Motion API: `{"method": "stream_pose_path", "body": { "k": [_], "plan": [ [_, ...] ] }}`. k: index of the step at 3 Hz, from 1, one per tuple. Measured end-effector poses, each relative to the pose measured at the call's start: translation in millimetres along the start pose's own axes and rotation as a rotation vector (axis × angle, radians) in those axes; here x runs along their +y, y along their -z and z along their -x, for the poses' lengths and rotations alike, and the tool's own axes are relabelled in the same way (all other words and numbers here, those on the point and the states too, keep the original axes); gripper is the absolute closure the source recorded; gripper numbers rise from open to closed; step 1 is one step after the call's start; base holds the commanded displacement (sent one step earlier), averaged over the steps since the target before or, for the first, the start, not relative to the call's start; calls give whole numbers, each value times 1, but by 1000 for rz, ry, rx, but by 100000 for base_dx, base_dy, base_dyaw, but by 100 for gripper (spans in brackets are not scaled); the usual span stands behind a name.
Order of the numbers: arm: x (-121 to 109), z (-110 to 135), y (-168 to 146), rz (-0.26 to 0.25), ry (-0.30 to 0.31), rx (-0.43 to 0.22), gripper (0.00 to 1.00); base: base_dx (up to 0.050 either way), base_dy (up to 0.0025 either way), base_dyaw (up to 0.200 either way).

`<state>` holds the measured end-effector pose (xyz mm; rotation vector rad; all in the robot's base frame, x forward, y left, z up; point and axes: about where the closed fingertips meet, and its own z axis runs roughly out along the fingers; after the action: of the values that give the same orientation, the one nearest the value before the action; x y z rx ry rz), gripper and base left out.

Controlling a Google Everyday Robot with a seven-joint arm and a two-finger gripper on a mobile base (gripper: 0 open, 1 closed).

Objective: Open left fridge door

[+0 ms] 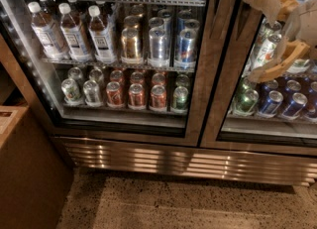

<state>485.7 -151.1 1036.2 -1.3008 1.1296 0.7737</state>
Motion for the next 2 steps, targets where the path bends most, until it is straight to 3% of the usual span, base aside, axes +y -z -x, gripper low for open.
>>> {"method": "stream_pose_path", "body": {
  "k": [2],
  "plan": [
    [-1,-25,-7,17,-72,14,0,0,0,0]
  ]
}}
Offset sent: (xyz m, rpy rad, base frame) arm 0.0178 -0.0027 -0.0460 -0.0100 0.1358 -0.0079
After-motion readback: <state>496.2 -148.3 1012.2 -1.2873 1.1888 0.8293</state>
